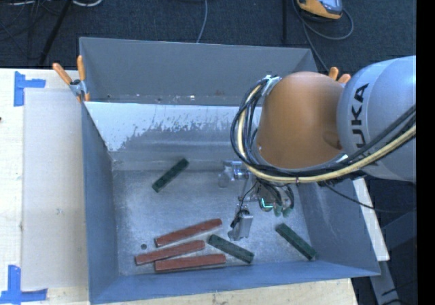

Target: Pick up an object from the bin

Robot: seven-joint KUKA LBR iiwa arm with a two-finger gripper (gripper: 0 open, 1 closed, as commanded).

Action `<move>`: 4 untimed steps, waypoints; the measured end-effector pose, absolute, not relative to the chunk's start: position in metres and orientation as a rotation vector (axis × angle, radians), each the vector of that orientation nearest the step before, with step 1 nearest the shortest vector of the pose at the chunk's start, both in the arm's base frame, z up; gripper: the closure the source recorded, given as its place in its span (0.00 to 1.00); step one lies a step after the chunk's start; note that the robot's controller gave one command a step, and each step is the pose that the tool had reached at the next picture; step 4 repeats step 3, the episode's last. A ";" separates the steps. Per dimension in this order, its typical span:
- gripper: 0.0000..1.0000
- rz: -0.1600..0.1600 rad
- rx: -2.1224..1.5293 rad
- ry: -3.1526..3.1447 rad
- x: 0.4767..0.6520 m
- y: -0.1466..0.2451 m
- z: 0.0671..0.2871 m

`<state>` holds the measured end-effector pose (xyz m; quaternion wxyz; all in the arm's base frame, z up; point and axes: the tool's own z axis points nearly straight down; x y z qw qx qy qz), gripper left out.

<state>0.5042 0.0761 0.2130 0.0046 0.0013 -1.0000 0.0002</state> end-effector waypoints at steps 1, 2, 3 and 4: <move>0.00 0.000 0.419 -3.106 0.508 0.087 0.073; 1.00 -0.001 0.410 -3.115 0.510 0.086 0.077; 1.00 0.000 0.415 -3.121 0.485 0.085 0.216; 1.00 0.000 0.415 -3.121 0.485 0.085 0.216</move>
Offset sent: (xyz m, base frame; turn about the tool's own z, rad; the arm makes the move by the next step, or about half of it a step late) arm 0.0056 0.0096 -0.1359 -0.2642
